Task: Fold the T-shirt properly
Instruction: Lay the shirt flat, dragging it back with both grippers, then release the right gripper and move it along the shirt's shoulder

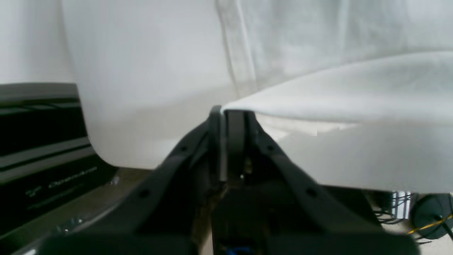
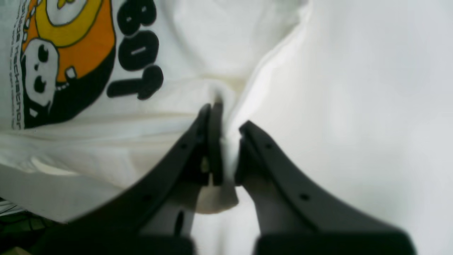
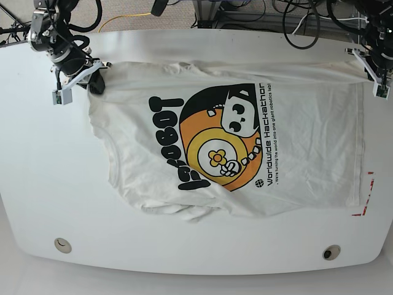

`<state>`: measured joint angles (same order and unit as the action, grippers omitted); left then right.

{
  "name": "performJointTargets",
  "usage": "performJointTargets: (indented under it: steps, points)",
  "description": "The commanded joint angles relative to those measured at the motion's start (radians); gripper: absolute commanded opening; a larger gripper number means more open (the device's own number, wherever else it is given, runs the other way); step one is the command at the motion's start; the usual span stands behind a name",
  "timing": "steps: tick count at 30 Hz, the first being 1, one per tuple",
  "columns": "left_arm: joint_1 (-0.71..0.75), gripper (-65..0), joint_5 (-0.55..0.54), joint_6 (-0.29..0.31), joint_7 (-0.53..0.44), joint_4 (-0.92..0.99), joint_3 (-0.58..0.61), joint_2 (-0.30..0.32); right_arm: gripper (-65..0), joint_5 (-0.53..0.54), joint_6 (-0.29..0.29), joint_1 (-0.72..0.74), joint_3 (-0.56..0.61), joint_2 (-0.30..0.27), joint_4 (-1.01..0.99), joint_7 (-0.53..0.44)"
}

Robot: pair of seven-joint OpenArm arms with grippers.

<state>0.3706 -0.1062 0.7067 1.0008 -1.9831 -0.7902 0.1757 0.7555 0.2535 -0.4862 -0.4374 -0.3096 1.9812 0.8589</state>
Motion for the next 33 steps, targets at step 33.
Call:
performJointTargets:
  steps: [33]
  points:
    - [-0.259, -64.6, 0.105, -0.009, -0.015, 0.258, 0.13, 0.129, -65.0, -0.001, 0.0, 0.496, 0.11, -0.026, -0.464, -0.031]
